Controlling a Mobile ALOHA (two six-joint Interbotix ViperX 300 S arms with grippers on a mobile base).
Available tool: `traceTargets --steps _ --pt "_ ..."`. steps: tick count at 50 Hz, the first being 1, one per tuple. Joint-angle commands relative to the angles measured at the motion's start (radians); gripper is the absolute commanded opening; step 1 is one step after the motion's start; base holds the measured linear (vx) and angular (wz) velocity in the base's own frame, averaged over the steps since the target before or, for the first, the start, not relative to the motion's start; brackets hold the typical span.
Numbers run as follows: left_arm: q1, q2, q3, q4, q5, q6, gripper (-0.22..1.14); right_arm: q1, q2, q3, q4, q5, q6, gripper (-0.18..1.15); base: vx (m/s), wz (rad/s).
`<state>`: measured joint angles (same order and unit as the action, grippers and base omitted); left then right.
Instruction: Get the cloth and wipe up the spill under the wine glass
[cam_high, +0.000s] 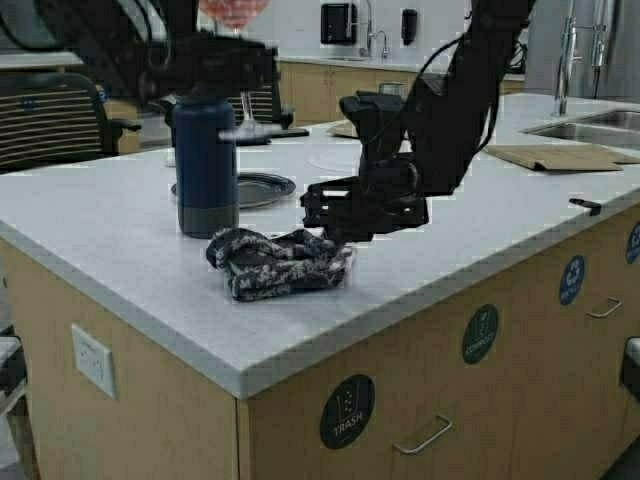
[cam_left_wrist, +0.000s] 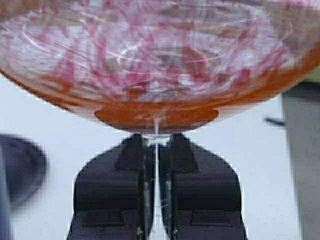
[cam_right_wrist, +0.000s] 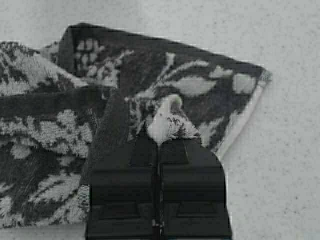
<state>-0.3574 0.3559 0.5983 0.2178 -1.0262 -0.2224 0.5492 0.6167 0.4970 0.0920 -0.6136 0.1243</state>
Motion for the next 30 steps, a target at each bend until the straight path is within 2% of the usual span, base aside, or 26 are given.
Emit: traceTargets --steps 1,17,30 --pt "-0.003 0.063 -0.011 0.011 -0.127 0.003 0.13 -0.012 -0.023 -0.005 0.000 -0.009 -0.003 0.07 0.00 0.00" --pt "-0.003 0.273 -0.032 0.018 -0.327 0.011 0.13 -0.029 -0.023 0.009 -0.002 -0.009 -0.003 0.07 0.00 0.00" --pt "-0.003 0.402 -0.080 0.018 -0.339 0.048 0.13 -0.031 -0.023 0.009 -0.002 -0.014 -0.002 0.07 0.00 0.00"
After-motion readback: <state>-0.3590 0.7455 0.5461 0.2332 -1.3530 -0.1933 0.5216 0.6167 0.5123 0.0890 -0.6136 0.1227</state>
